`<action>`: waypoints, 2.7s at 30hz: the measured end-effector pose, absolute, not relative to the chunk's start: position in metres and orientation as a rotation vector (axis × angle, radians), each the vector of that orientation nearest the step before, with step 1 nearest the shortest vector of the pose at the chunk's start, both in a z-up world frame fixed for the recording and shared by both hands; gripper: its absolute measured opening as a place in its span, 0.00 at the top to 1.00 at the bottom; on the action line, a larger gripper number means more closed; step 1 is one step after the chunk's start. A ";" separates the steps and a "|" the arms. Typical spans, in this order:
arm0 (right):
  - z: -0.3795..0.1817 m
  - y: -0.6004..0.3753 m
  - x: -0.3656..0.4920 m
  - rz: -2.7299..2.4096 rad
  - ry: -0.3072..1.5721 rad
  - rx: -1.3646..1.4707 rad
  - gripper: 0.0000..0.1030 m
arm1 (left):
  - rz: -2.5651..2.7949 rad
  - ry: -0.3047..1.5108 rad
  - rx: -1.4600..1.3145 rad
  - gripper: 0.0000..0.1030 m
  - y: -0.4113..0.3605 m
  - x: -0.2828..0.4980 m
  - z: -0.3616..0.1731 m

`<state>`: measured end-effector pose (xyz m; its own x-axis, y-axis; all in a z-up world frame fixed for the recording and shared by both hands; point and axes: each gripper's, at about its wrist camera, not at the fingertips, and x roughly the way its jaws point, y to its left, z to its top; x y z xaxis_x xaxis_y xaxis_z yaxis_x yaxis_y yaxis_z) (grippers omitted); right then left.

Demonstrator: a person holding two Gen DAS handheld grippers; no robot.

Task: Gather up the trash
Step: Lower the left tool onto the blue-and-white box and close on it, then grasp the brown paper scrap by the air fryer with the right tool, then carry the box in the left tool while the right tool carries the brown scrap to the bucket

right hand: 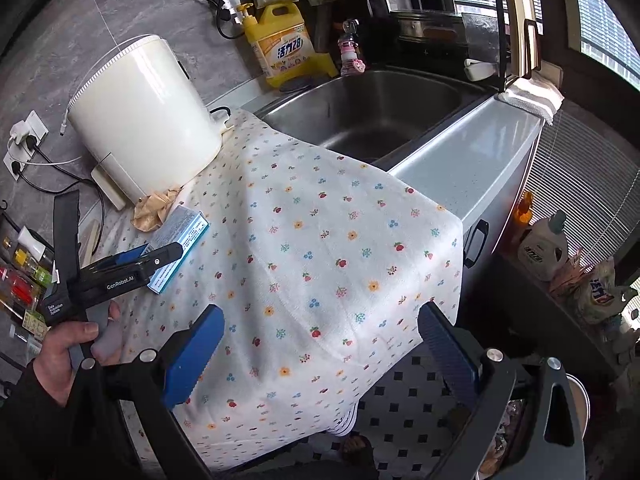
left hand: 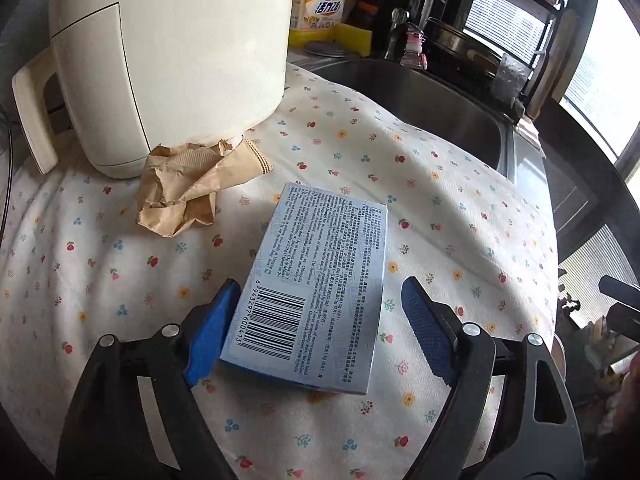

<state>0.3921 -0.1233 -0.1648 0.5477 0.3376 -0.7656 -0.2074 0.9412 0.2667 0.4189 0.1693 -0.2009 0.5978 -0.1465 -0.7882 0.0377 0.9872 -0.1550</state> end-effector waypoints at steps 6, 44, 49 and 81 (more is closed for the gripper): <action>-0.162 -0.110 0.396 0.363 0.944 0.112 0.08 | -0.077 0.899 -0.146 0.37 0.170 0.403 -0.196; -0.160 0.182 0.511 0.802 0.870 -0.227 0.08 | 0.566 0.683 -0.485 0.37 0.362 0.223 -0.152; -0.176 0.194 0.528 0.764 0.880 -0.241 0.16 | 0.590 0.685 -0.501 0.37 0.364 0.214 -0.155; -0.125 -0.025 0.430 0.779 0.898 -0.071 0.84 | 0.292 0.688 -0.454 0.37 0.206 0.257 -0.146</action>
